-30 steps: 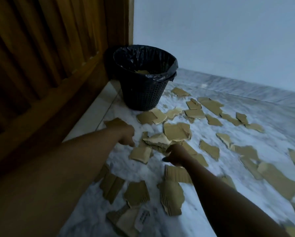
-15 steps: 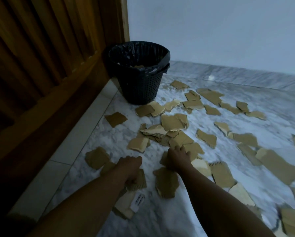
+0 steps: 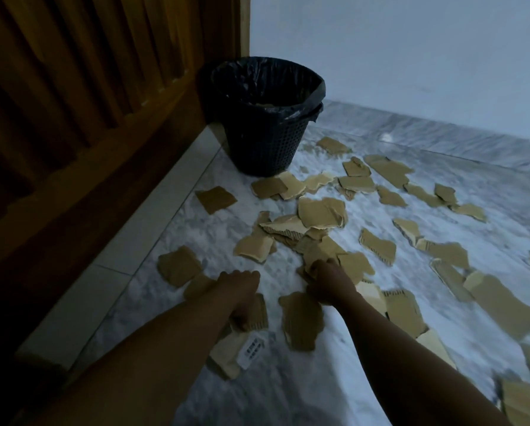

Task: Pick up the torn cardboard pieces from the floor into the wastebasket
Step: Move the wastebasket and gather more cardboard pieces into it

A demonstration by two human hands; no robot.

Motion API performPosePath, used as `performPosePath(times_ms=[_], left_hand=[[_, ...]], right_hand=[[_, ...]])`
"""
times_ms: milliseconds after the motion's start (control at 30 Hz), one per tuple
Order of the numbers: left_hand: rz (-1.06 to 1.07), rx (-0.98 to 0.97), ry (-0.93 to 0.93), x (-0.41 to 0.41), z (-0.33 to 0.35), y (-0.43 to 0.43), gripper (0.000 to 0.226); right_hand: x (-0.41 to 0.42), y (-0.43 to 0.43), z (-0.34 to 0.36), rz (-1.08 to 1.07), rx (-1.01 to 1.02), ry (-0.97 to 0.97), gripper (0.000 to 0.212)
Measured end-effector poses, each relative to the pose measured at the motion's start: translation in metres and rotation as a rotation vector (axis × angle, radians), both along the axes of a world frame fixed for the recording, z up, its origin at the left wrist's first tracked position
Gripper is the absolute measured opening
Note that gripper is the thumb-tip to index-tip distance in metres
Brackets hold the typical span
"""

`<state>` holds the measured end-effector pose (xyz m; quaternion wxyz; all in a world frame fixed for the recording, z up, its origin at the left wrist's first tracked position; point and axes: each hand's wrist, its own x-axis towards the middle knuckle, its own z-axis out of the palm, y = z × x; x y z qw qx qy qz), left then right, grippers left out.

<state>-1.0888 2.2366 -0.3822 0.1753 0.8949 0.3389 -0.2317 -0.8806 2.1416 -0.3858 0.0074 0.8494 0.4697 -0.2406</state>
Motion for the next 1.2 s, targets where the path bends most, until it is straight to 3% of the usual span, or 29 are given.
performPosePath(times_ms=[233, 333, 400, 500, 600, 667, 733, 800, 900, 967, 1033, 1100, 1200], left_hand=[[-0.002, -0.209, 0.186, 0.012, 0.018, 0.02, 0.021], [-0.062, -0.397, 0.255, 0.014, 0.042, 0.029, 0.04], [-0.134, -0.464, 0.35, 0.012, 0.051, 0.022, 0.05], [-0.277, -0.346, 0.406, 0.0, 0.031, -0.011, 0.074], [-0.276, -0.075, 0.267, -0.017, 0.004, -0.035, 0.061], [-0.255, -0.051, 0.178, -0.022, 0.003, -0.04, 0.06], [-0.182, -0.094, 0.063, -0.021, 0.005, -0.039, 0.057], [-0.159, -0.097, -0.014, -0.021, 0.006, -0.039, 0.051], [-0.208, -0.037, 0.015, -0.021, 0.0, -0.038, 0.042], [-0.275, 0.009, 0.092, -0.021, -0.001, -0.036, 0.039], [-0.313, 0.043, 0.146, -0.019, 0.003, -0.034, 0.037], [-0.266, 0.069, 0.106, -0.018, 0.007, -0.031, 0.036], [-0.126, 0.131, 0.033, -0.021, 0.017, -0.02, 0.04]], right_hand=[[0.0, -0.008, -0.004, 0.038, 0.057, -0.037, 0.039], [-0.002, -0.009, -0.005, 0.061, 0.124, -0.125, 0.045], [-0.008, -0.005, -0.004, 0.101, 0.135, -0.077, 0.052], [-0.021, 0.0, -0.002, 0.234, -0.079, 0.149, 0.063], [-0.027, -0.004, -0.008, 0.414, -0.19, 0.07, 0.07], [-0.032, -0.01, -0.009, 0.428, -0.164, -0.022, 0.053], [-0.036, -0.011, -0.01, 0.333, -0.15, -0.035, 0.038], [-0.038, -0.011, -0.007, 0.157, -0.132, 0.075, 0.037], [-0.026, 0.0, 0.005, -0.088, -0.078, 0.191, 0.043], [-0.012, 0.008, 0.01, -0.352, 0.071, 0.358, 0.047], [-0.003, 0.018, 0.012, -0.707, 0.256, 0.667, 0.048], [0.002, 0.028, 0.015, -0.838, 0.363, 0.823, 0.044], [0.003, 0.038, 0.008, -0.773, 0.296, 0.579, 0.044]])
